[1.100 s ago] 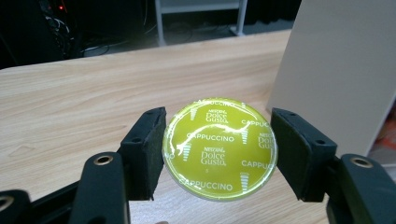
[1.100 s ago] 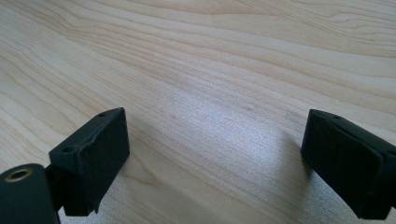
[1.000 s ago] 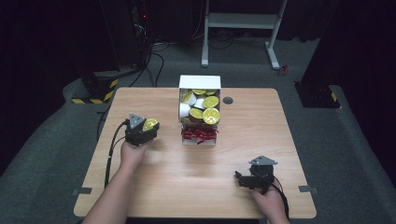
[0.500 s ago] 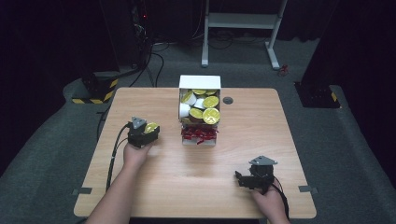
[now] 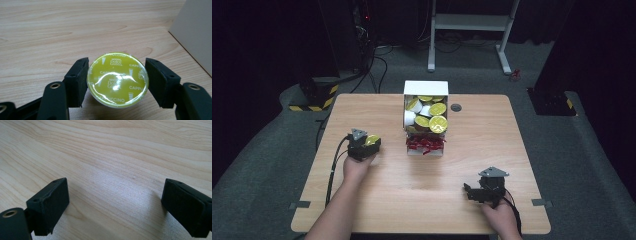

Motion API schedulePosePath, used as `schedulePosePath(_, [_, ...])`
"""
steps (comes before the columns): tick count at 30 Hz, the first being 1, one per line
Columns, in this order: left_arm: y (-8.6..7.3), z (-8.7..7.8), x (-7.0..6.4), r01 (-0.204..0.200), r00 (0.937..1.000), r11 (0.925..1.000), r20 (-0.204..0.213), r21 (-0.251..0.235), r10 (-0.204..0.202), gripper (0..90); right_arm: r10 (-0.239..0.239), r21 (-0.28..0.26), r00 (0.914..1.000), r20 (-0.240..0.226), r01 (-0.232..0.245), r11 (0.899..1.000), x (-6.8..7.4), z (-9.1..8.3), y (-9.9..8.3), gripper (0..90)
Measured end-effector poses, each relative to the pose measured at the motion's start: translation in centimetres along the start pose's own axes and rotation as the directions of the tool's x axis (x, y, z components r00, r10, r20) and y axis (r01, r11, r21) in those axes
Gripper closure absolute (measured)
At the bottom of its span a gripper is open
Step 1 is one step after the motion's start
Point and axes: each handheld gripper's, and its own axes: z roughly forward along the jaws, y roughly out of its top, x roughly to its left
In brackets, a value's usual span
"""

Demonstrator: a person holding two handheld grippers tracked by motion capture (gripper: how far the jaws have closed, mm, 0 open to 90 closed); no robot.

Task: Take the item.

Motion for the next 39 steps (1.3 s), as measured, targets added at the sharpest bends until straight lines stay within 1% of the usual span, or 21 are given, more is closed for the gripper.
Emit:
schedulePosePath(3, [-0.1, 0.0, -0.1, -0.001, 1.0000, 1.0000, -0.002, -0.005, 0.001, 37.8, -0.001, 0.000, 1.0000, 0.000, 0.001, 1.000, 0.0, 0.0, 0.0, 7.6])
schedulePosePath(5, [0.0, 0.1, -0.1, -0.004, 1.0000, 1.0000, -0.003, 0.002, 0.004, 36.8, -0.001, 0.000, 1.0000, -0.001, 0.001, 1.000, 0.0, 0.0, 0.0, 7.7])
schedulePosePath(7, [0.1, 0.1, -0.2, -0.004, 1.0000, 0.9999, -0.001, 0.015, 0.004, 31.8, -0.001, 0.000, 1.0000, 0.000, 0.001, 1.000, 0.0, 0.0, 0.0, 7.6])
schedulePosePath(10, [0.2, -0.1, 0.0, 0.016, 0.9998, 0.9999, 0.009, 0.004, -0.016, 26.2, -0.001, 0.000, 1.0000, -0.001, 0.001, 1.000, 0.0, 0.0, 0.0, 7.6])
schedulePosePath(13, [0.6, -0.5, 0.0, 0.014, 0.9998, 0.9998, 0.012, -0.017, -0.013, 24.0, -0.001, 0.000, 1.0000, 0.000, 0.001, 1.000, 0.0, 0.0, 0.0, 7.7])
schedulePosePath(17, [1.0, -1.3, -0.1, 0.017, 0.9991, 0.9992, 0.039, -0.038, -0.015, 22.3, 0.001, 0.000, 1.0000, -0.001, -0.001, 1.000, 0.0, 0.0, 0.0, 7.7])
schedulePosePath(19, [1.2, -1.8, -0.2, 0.010, 0.9979, 0.9994, 0.064, -0.033, -0.008, 22.3, 0.001, 0.001, 1.0000, -0.001, -0.001, 1.000, 0.0, 0.0, 0.0, 7.7])
schedulePosePath(21, [1.4, -2.2, -0.1, 0.006, 0.9978, 0.9995, 0.066, -0.030, -0.004, 22.0, -0.001, 0.000, 1.0000, -0.001, 0.001, 1.000, 0.0, 0.0, 0.0, 7.7])
schedulePosePath(23, [1.5, -2.8, 0.0, 0.015, 0.9966, 0.9990, 0.082, -0.041, -0.012, 21.8, -0.001, 0.000, 1.0000, 0.000, 0.001, 1.000, 0.0, 0.0, 0.0, 7.7])
schedulePosePath(24, [1.5, -3.2, 0.0, 0.011, 0.9964, 0.9991, 0.085, -0.041, -0.007, 21.8, -0.001, 0.000, 1.0000, 0.000, 0.001, 1.000, 0.0, 0.0, 0.0, 7.6])
schedulePosePath(25, [1.5, -3.5, 0.0, 0.013, 0.9958, 0.9992, 0.091, -0.038, -0.010, 21.8, -0.001, 0.000, 1.0000, -0.001, 0.001, 1.000, 0.0, 0.0, 0.0, 7.7])
schedulePosePath(26, [1.5, -3.7, 0.1, 0.005, 0.9956, 0.9995, 0.094, -0.033, -0.002, 21.6, 0.001, 0.000, 1.0000, -0.001, -0.001, 1.000, 0.0, 0.0, 0.0, 7.7])
schedulePosePath(27, [1.5, -3.9, 0.1, 0.012, 0.9954, 0.9995, 0.095, -0.029, -0.009, 20.9, 0.001, 0.000, 1.0000, -0.001, -0.001, 1.000, 0.0, 0.0, 0.0, 7.6])
schedulePosePath(28, [1.5, -4.3, 0.2, 0.008, 0.9952, 0.9996, 0.097, -0.026, -0.006, 20.4, 0.001, 0.000, 1.0000, -0.001, -0.001, 1.000, 0.0, 0.0, 0.0, 7.6])
schedulePosePath(30, [1.3, -5.1, 0.4, 0.017, 0.9944, 0.9995, 0.104, -0.025, -0.015, 20.3, 0.001, 0.000, 1.0000, -0.001, -0.001, 1.000, 0.0, 0.0, 0.0, 7.7])
schedulePosePath(32, [0.9, -5.9, 0.7, 0.010, 0.9941, 0.9997, 0.109, -0.022, -0.007, 20.0, -0.001, 0.000, 1.0000, -0.001, 0.001, 1.000, 0.0, 0.0, 0.0, 7.7])
schedulePosePath(34, [0.4, -6.7, 1.0, 0.007, 0.9934, 0.9999, 0.114, -0.012, -0.005, 19.9, 0.000, 0.000, 1.0000, -0.001, 0.000, 1.000, 0.0, 0.0, 0.0, 7.7])
schedulePosePath(36, [-0.3, -7.7, 1.4, 0.018, 0.9913, 0.9998, 0.130, 0.000, -0.018, 19.8, 0.000, 0.000, 1.0000, -0.001, 0.000, 1.000, 0.0, 0.0, 0.0, 7.6])
schedulePosePath(37, [-0.7, -8.2, 1.7, 0.017, 0.9916, 0.9998, 0.128, 0.010, -0.018, 19.8, 0.000, 0.000, 1.0000, -0.001, 0.000, 1.000, 0.0, 0.0, 0.0, 7.7])
schedulePosePath(38, [-1.1, -8.6, 1.8, 0.005, 0.9919, 0.9997, 0.126, 0.025, -0.008, 19.8, -0.001, 0.000, 1.0000, 0.000, 0.001, 1.000, 0.0, 0.0, 0.0, 7.6])
schedulePosePath(39, [-1.5, -9.0, 1.9, -0.016, 0.9927, 0.9991, 0.120, 0.040, 0.011, 19.5, -0.001, 0.000, 1.0000, -0.001, 0.001, 1.000, 0.0, 0.0, 0.0, 7.7])
